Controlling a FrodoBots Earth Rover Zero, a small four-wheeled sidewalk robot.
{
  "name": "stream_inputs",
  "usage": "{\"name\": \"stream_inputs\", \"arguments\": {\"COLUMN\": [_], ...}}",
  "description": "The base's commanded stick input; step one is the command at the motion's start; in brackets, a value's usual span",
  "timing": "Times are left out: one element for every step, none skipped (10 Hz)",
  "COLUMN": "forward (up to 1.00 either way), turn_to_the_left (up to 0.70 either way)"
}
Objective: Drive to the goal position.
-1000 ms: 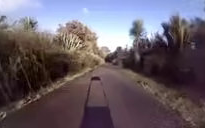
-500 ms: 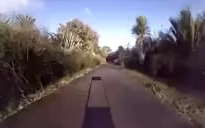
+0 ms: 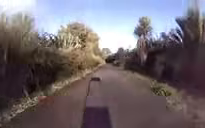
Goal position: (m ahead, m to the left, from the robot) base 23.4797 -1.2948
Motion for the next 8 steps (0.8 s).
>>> {"name": "stream_inputs", "arguments": {"forward": [1.0, 1.0, 1.0, 1.0, 1.0, 1.0, 1.0, 1.0], "turn_to_the_left": [0.0, 0.0, 0.0, 0.0, 0.0, 0.0, -0.04, -0.18]}}
